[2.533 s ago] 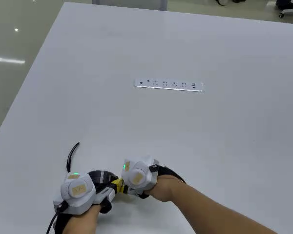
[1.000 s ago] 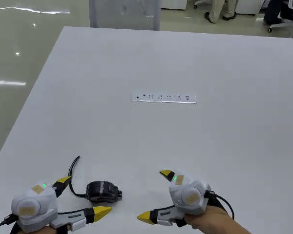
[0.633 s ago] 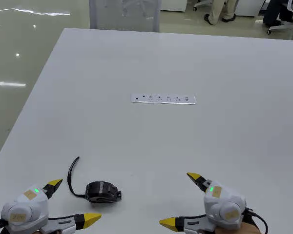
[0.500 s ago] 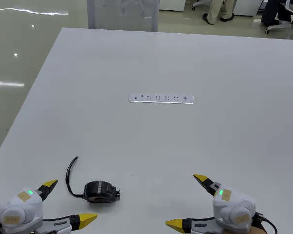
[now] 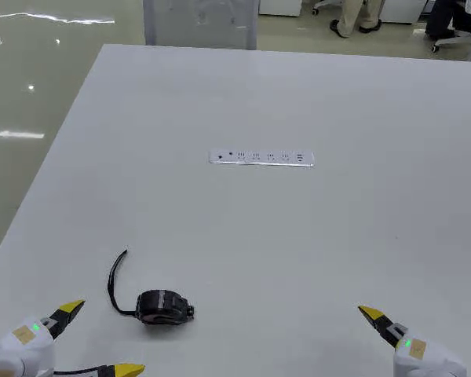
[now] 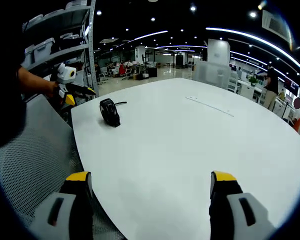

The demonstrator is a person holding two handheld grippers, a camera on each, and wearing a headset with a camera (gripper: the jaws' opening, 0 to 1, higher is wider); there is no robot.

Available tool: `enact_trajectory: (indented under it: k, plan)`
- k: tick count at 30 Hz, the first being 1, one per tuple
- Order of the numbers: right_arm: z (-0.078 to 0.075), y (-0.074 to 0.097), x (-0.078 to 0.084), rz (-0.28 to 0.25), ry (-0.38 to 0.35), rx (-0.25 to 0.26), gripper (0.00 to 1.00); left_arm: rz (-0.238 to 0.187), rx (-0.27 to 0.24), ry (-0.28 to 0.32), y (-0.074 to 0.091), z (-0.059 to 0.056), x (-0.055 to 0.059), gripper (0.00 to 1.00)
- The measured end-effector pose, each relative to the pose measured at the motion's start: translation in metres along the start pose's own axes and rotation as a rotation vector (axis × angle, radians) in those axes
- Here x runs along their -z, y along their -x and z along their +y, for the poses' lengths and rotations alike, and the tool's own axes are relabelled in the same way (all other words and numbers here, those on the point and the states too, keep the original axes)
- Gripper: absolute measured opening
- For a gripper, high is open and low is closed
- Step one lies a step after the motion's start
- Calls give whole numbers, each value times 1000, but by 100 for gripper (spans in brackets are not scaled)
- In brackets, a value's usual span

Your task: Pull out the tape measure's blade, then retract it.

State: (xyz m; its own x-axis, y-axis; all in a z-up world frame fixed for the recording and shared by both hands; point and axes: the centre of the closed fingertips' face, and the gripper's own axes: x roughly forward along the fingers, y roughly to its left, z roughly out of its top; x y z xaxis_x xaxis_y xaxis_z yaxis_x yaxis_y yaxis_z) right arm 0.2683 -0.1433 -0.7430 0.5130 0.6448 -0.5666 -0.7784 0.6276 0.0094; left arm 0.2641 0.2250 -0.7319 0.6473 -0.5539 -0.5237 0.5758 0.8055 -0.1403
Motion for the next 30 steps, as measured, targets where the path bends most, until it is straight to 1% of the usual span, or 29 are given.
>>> enact_trajectory:
  k: [1, 3, 5, 6, 9, 11, 15, 19, 24, 30]
  plan:
    - [-1, 2, 2, 1, -9, 5, 100, -4, -4, 4, 1, 1, 0, 100]
    - [-4, 5, 6, 6, 1, 15, 100, -28, -9, -5, 3, 3, -1, 100]
    - [-7, 5, 11, 15, 2, 24, 100, -21, -12, -5, 5, 6, 0, 100]
    - [-6, 5, 11, 13, -3, 22, 100, -15, -16, -10, 5, 7, 0, 100]
    - [-6, 5, 8, 1, 7, 24, 100, -16, -12, -17, 6, 7, -1, 100]
    - [-6, 5, 6, -6, -1, 25, 100, -17, -14, -21, 5, 7, -2, 100]
    - [-8, 4, 7, -8, -8, 27, 100, -20, -12, -15, 3, 5, -3, 100]
    - [-10, 4, 2, -13, 4, 24, 99, -23, -10, -14, 2, 3, -4, 100]
    - [-13, 3, -2, -14, 12, 23, 98, -41, -20, -2, 4, 4, -8, 100]
    - [-13, 2, -4, -18, 12, 12, 98, -39, -26, -6, 4, 7, -9, 100]
